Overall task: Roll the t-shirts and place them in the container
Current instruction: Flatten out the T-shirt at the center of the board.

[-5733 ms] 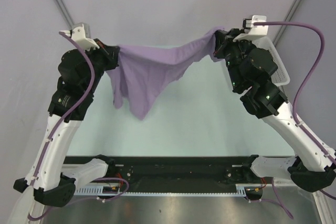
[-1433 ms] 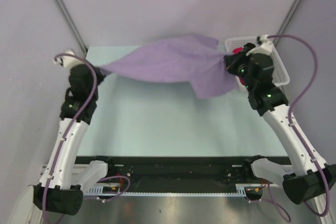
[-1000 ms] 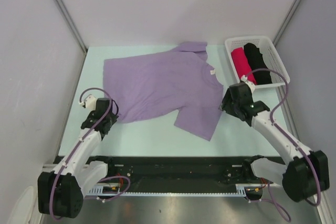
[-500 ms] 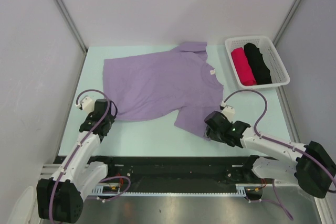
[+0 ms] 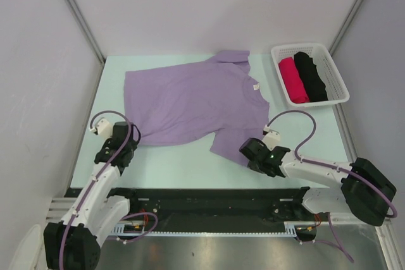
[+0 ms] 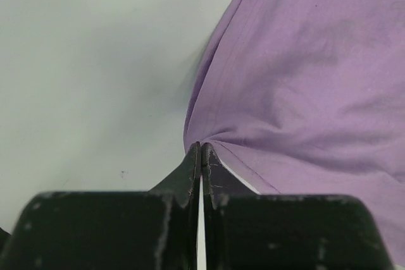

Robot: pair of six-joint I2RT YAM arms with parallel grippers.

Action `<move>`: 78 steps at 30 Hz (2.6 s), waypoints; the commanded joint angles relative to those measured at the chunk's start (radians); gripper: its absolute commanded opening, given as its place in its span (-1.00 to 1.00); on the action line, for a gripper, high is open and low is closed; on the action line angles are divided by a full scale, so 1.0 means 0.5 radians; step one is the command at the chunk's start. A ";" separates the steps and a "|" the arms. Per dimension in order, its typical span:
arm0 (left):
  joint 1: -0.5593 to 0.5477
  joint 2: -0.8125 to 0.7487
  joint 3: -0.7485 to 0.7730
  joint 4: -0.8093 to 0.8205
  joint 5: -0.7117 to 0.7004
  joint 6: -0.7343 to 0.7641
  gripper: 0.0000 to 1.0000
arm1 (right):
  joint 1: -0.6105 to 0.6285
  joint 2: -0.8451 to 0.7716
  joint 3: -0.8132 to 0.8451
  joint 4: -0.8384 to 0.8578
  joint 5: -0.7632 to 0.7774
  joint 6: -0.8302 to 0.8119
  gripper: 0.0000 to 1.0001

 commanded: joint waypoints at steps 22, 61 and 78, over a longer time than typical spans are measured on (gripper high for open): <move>0.000 -0.513 -0.272 -0.355 -0.007 -0.447 0.11 | -0.780 -0.685 0.319 -0.382 -0.305 -0.716 -1.00; 0.024 -0.409 -0.401 -0.114 0.186 -1.356 0.06 | -1.082 -0.353 0.350 -0.013 -0.830 -1.186 -1.00; 0.181 -0.213 -0.429 0.092 0.033 -1.135 -0.17 | -1.149 -0.402 0.411 -0.124 -0.821 -1.229 -1.00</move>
